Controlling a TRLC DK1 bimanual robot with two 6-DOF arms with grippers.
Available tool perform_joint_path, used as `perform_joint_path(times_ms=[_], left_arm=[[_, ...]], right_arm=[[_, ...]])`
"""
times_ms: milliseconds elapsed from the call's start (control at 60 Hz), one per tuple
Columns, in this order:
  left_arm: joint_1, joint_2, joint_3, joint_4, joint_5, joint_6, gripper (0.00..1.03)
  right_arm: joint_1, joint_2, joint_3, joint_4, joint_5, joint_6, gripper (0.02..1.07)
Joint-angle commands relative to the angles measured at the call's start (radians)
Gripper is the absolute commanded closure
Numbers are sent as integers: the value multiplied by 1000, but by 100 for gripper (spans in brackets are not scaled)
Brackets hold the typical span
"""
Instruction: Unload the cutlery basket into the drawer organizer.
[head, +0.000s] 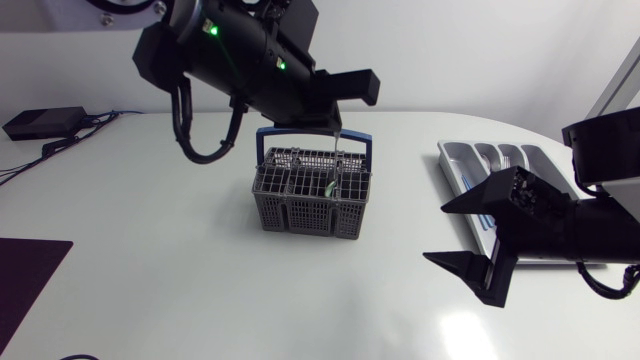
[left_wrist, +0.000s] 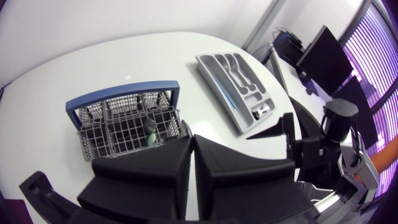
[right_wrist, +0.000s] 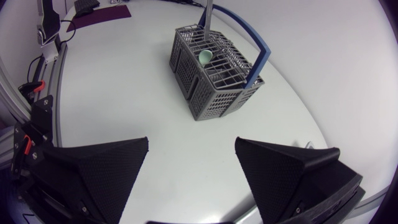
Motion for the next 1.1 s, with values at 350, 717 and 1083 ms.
perform_joint_path(times_ms=[350, 717, 1083], left_arm=[[-147, -112, -201, 45, 174, 336, 99], [-189, -123, -244, 33, 293, 404, 99], [-189, -123, -261, 33, 309, 427, 99]], right_arm=[[3, 7, 49, -11, -193, -18, 7], [116, 61, 79, -80, -319, -62, 19], [144, 105, 101, -66, -351, -62, 57]])
